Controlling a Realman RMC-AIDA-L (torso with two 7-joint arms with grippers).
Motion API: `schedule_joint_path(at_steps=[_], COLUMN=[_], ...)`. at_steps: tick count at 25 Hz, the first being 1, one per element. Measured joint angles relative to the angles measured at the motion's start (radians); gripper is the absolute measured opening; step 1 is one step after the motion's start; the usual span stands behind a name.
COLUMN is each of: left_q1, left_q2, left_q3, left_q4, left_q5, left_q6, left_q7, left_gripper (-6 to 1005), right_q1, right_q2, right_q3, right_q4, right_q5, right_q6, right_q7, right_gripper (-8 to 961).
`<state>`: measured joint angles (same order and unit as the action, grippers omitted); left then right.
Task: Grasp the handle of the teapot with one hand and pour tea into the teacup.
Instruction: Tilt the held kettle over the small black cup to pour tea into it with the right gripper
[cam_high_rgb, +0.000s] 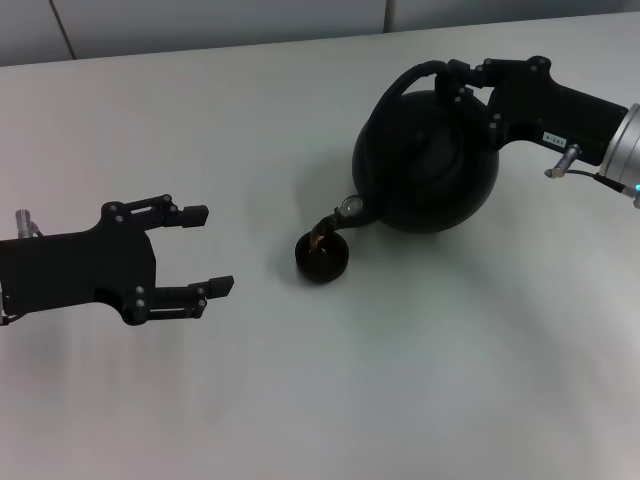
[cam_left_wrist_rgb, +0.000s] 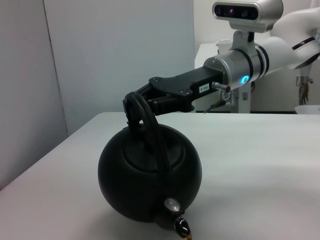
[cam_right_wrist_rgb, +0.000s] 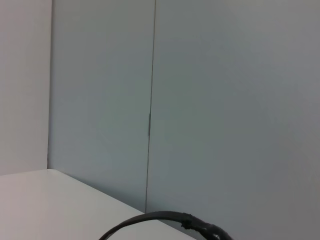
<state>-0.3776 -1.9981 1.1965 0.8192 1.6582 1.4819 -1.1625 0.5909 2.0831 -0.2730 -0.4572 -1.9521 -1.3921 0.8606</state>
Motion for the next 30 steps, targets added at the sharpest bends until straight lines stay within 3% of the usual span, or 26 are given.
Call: schedule_joint_path(at_steps=[30], left_q1=[0.005], left_q2=[-0.002], left_q3=[0.000], left_q4=[0.005], left_q5=[0.000], left_q6=[0.000], left_q7=[0.009], left_gripper=[813], right_q1=[0.003], right_q2=[0.001], right_q3=[-0.053], right_q4=[0.006], right_q5=[0.000], right_q6=[0.046], right_q7=[0.001], right_gripper=[152])
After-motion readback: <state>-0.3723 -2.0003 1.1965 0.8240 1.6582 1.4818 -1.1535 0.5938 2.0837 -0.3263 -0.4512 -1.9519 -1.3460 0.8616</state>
